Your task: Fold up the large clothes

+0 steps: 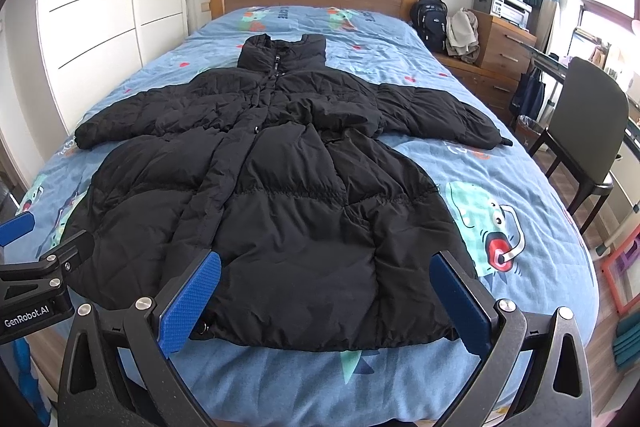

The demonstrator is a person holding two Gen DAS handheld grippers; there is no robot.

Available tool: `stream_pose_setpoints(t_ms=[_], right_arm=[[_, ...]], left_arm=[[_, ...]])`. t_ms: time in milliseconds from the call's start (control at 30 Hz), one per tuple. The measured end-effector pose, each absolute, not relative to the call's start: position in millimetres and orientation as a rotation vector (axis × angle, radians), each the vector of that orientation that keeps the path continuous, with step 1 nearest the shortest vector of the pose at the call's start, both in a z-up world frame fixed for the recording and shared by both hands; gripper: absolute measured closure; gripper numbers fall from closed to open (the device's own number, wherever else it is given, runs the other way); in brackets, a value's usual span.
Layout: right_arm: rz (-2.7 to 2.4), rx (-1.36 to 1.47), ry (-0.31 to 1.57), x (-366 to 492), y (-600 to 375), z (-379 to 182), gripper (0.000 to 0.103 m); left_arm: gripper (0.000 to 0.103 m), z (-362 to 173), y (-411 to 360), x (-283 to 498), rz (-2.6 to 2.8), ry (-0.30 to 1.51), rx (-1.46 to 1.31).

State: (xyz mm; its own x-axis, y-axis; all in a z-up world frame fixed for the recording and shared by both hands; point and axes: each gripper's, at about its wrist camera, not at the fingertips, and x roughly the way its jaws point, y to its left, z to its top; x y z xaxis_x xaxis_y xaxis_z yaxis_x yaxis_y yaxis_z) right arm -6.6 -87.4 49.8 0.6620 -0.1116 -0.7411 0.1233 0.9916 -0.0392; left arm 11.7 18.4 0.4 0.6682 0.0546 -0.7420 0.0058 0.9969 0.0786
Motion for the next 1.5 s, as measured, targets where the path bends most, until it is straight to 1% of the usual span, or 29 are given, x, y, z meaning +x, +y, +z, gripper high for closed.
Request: stream_pose_setpoints(t_ms=[1500], right_arm=[[-0.148,-0.010,0.884,5,-84,33,0.001]], left_arm=[[0.000,-29,25,24,-0.051,0.927,-0.012]])
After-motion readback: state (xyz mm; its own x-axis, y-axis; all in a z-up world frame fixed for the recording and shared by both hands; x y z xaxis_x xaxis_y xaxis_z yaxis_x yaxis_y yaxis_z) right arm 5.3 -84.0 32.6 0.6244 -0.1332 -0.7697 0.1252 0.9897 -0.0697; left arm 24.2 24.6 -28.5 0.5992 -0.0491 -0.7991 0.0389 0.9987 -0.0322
